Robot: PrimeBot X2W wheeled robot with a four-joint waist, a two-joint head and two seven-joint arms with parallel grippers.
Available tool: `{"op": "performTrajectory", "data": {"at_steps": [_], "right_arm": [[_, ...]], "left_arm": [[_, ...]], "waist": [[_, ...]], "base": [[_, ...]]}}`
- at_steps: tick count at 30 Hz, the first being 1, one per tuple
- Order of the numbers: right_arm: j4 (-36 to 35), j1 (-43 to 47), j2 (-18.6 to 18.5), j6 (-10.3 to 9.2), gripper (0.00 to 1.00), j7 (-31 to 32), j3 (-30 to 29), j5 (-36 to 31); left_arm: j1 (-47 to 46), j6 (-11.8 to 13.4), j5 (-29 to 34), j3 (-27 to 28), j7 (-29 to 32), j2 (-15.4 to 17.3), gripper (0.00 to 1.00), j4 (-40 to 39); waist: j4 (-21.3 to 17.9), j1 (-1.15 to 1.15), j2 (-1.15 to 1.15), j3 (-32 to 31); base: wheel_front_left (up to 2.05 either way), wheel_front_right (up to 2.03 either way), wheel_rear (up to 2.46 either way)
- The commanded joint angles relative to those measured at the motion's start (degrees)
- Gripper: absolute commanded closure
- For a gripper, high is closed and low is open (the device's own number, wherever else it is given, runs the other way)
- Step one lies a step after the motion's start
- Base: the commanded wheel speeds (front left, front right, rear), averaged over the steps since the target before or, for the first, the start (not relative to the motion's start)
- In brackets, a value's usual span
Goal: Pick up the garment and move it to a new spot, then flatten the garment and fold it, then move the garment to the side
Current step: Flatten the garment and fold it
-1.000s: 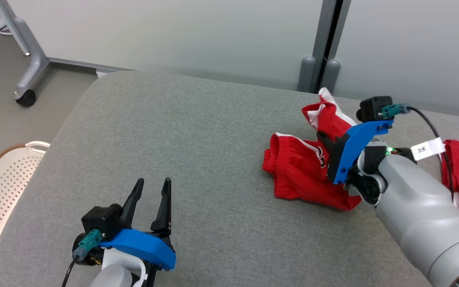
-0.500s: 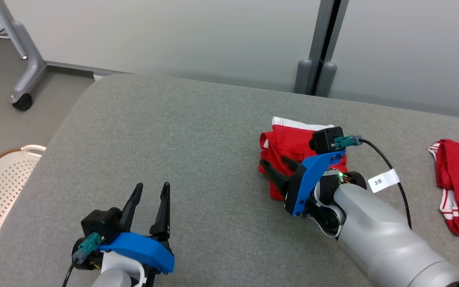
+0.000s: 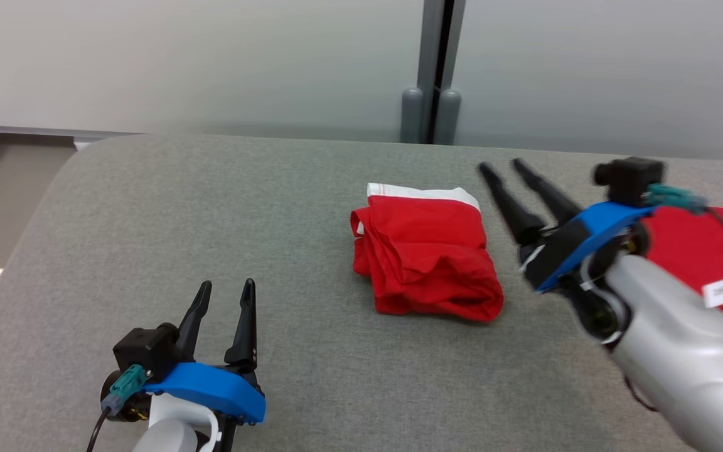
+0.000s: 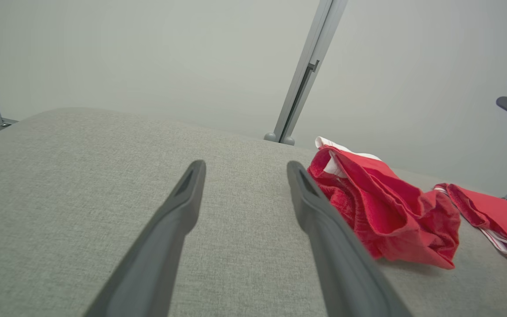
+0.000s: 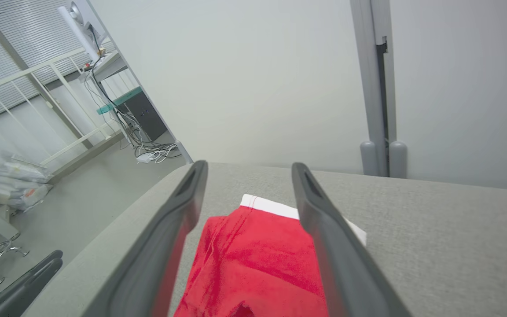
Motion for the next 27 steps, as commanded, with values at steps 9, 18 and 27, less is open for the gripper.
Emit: {"op": "performTrajectory", "data": {"at_steps": [9,18,27], "right_arm": [[-7.8,12.6,-3.2,0.02,0.00,-0.4,-24.8,-15.3],[-17.6,27.7,2.3,0.01,0.00,-0.4,-40.0,-32.4],[-20.3,35.9,7.9,0.01,0.00,-0.4,-43.3,-43.0]], "left_arm": [[1.3,0.4,2.9,2.2,-0.3,0.3,0.00,-2.1],[4.0,0.6,10.0,7.0,-0.3,-0.8,0.00,-6.6],[6.2,-1.7,13.8,12.7,-0.3,-3.1,0.00,-7.8]], "waist": [[-2.9,0.00,0.00,-0.5],[-5.1,0.00,0.00,-1.5],[-6.9,0.00,0.00,-1.7]], "base": [[0.00,0.00,0.00],[0.00,0.00,0.00],[0.00,0.00,0.00]]}}
